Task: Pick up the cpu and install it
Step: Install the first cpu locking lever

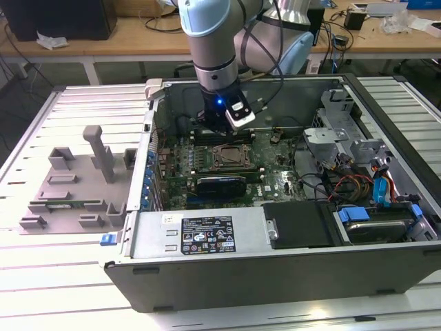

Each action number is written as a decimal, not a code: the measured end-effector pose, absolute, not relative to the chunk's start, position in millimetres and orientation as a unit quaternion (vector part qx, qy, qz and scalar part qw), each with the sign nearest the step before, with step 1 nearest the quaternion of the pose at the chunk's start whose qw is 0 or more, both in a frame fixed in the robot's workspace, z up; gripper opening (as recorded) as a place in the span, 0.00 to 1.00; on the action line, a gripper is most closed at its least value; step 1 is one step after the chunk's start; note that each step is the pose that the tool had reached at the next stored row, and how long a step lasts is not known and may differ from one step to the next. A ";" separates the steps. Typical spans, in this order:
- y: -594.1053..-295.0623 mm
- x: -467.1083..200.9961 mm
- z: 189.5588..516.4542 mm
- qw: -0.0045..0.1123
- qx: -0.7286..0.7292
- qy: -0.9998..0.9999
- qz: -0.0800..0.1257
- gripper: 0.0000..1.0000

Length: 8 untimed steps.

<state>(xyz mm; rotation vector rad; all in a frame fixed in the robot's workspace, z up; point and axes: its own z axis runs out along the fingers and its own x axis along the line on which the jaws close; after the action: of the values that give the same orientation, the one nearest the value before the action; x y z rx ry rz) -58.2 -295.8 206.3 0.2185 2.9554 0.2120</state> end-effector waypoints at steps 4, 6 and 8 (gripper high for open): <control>-295.4 -58.4 205.3 0.087 0.092 0.990 0.070 0.11; -294.5 -58.9 204.7 0.087 0.100 0.989 0.069 0.11; -293.3 -59.2 204.4 0.087 0.106 0.988 0.068 0.11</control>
<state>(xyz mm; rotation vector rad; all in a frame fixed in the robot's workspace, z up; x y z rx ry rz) -59.2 -293.3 204.4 0.3147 2.9428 0.2033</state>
